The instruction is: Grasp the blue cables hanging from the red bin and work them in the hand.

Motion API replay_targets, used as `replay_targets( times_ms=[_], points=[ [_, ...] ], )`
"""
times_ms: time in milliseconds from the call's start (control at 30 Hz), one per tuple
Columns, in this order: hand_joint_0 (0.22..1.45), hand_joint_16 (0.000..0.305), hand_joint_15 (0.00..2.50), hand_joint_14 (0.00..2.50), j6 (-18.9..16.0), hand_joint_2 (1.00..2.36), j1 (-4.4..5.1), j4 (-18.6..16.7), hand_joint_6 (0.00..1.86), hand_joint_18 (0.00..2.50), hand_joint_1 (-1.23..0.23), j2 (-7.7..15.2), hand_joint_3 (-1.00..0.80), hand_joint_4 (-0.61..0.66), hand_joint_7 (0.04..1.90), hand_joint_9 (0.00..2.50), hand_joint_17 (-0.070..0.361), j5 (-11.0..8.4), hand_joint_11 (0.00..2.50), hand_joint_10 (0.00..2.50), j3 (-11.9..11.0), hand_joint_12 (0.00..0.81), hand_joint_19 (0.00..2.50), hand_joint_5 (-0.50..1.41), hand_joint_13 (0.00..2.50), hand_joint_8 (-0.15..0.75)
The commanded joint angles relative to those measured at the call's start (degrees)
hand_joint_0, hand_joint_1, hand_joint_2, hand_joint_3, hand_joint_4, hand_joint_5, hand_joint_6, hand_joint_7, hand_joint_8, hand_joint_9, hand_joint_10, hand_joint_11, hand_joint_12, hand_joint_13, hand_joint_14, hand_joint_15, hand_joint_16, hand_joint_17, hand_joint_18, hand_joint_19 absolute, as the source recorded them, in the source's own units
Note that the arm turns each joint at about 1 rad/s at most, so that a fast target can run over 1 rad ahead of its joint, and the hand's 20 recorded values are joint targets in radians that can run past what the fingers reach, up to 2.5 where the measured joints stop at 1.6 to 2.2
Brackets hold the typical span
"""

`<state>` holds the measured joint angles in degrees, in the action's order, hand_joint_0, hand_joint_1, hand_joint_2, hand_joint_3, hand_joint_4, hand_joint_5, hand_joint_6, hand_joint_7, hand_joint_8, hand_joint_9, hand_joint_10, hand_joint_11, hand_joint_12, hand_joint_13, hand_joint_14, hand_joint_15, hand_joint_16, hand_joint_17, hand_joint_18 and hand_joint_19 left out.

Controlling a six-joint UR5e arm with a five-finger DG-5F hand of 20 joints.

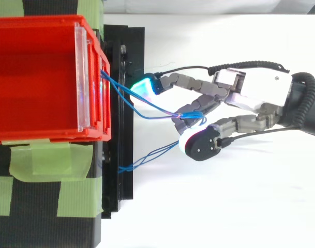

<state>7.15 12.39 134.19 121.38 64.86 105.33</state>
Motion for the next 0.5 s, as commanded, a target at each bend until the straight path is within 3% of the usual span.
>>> replay_targets(
  times_ms=[0, 67, 233, 267, 333, 467],
  points=[
    [0.78, 0.059, 1.51, 0.01, -1.7, 1.0, -0.17, 2.6, 0.01, 0.76, -0.54, 0.0, -1.0, 0.2, 0.72, 0.73, 0.133, 0.7, 1.7, 0.42, -1.4, 0.442, 0.9, -0.26, 1.01, 0.32],
    [0.78, 0.059, 1.68, 0.02, -1.7, 1.0, -0.17, 2.6, 0.01, 0.81, -0.54, 0.0, -0.99, 0.21, 0.72, 0.69, 0.132, 0.7, 1.67, 0.72, -1.4, 0.435, 1.0, -0.26, 1.05, 0.323],
    [0.78, 0.057, 1.55, 0.79, -1.4, 1.0, -0.17, 4.4, 0.01, 0.93, -0.54, 0.0, -1.0, 0.21, 0.73, 0.6, 0.128, 3.16, 1.6, 1.33, -1.4, 0.424, 1.24, -0.25, 0.91, 0.332],
    [0.78, 0.056, 1.55, 0.83, -1.4, 1.0, -0.17, 4.6, 0.01, 0.93, -0.54, 0.0, -1.0, 0.21, 0.73, 0.6, 0.127, 3.43, 1.62, 1.35, -1.4, 0.424, 1.24, -0.25, 0.91, 0.334],
    [0.78, 0.054, 1.48, 1.16, -1.4, 1.0, -0.17, 4.7, 0.01, 1.0, -0.55, 0.0, -1.0, 0.21, 0.73, 0.58, 0.122, 3.6, 1.6, 1.48, -1.4, 0.423, 1.36, -0.25, 0.85, 0.332],
    [0.78, 0.053, 1.42, 1.37, -1.4, 1.0, -0.17, 4.7, 0.01, 1.01, -0.55, 0.0, -1.0, 0.21, 0.73, 0.56, 0.119, 3.6, 1.6, 1.56, -1.4, 0.423, 1.45, -0.25, 0.83, 0.331]
  ],
)
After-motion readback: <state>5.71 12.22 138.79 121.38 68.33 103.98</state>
